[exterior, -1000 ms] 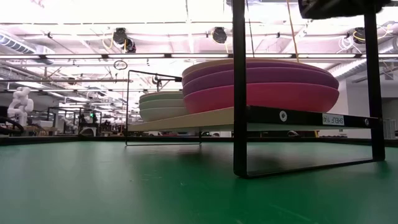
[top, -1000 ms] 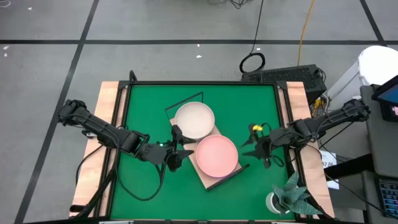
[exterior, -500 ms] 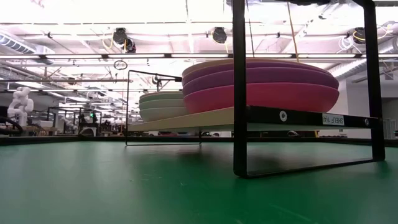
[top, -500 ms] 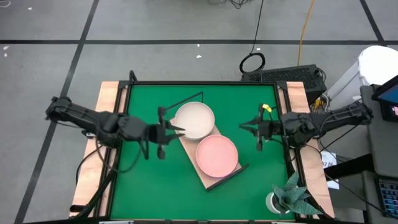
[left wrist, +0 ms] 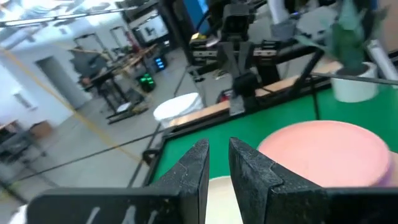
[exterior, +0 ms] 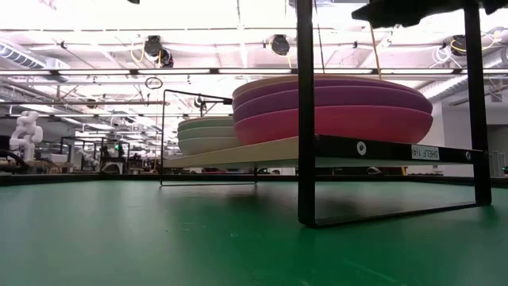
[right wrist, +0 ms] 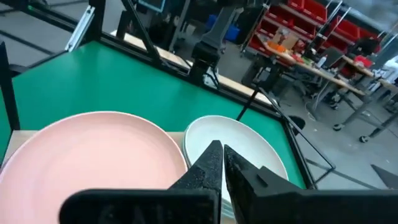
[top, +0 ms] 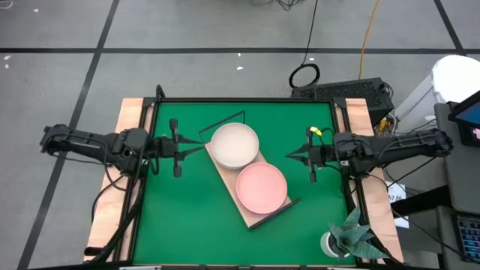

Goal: Place and stack plates onto a shelf
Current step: Return to Home Position

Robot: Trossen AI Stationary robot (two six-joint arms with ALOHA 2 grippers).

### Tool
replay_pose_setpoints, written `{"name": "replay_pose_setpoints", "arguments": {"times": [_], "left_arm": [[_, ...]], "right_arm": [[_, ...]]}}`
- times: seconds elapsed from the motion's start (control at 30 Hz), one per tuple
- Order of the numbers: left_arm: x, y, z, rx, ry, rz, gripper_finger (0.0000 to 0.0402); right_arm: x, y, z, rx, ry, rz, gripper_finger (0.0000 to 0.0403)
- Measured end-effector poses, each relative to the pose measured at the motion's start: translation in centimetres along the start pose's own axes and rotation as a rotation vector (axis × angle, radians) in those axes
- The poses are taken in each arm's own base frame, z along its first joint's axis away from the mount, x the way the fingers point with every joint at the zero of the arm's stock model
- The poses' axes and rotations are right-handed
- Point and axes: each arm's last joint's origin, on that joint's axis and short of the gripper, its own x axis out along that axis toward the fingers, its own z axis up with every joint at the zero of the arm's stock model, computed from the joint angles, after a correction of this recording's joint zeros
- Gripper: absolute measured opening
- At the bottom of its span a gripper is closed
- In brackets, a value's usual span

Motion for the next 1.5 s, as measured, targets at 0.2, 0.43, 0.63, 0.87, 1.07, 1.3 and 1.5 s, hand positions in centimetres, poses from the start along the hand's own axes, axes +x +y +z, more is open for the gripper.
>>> {"name": "replay_pose_setpoints", "arguments": {"times": [0.2, 0.43, 0.63, 0.87, 1.07, 1.3, 1.5], "left_arm": [[-0.5, 0.3, -2.4, -0.065, -0.006, -0.019, 0.0067], [0.0, -0.6, -5.6, -0.137, 0.039, -0.023, 0.0067], [-0.1, -1.7, -8.2, -0.189, 0.052, -0.023, 0.0067], [-0.5, -3.0, -11.3, -0.219, 0.068, -0.014, 0.0067], [-1.0, -3.8, -13.4, -0.224, 0.074, -0.003, 0.0067], [-1.2, -4.1, -14.2, -0.221, 0.074, 0.015, 0.0067], [-1.2, -4.1, -14.3, -0.221, 0.081, 0.013, 0.0067]], "right_arm": [[0.7, 0.6, -2.5, 0.004, -0.029, -0.037, 0.0001], [0.8, 1.4, -4.8, 0.025, 0.003, -0.034, 0.0001], [0.6, 2.2, -6.8, 0.054, -0.026, -0.045, 0.0000], [0.3, 3.4, -9.9, 0.062, -0.061, -0.057, 0.0000], [0.1, 3.9, -11.2, 0.086, -0.051, -0.052, 0.0000], [0.1, 4.0, -11.3, 0.088, -0.048, -0.051, 0.0000], [0.1, 4.0, -11.4, 0.096, -0.042, -0.042, 0.0000]]}}
